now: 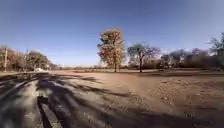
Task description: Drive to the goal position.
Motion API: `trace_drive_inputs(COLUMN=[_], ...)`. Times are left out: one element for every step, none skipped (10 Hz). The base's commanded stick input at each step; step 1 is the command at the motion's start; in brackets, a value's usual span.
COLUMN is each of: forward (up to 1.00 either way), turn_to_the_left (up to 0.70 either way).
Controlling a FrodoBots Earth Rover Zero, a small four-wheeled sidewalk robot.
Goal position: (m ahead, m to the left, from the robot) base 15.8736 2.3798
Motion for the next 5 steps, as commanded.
trace_drive_inputs(forward=[0.5, 0.5, 0.5, 0.5, 0.5], turn_to_the_left=[0.0, 0.0, 0.0, 0.0, 0.0])
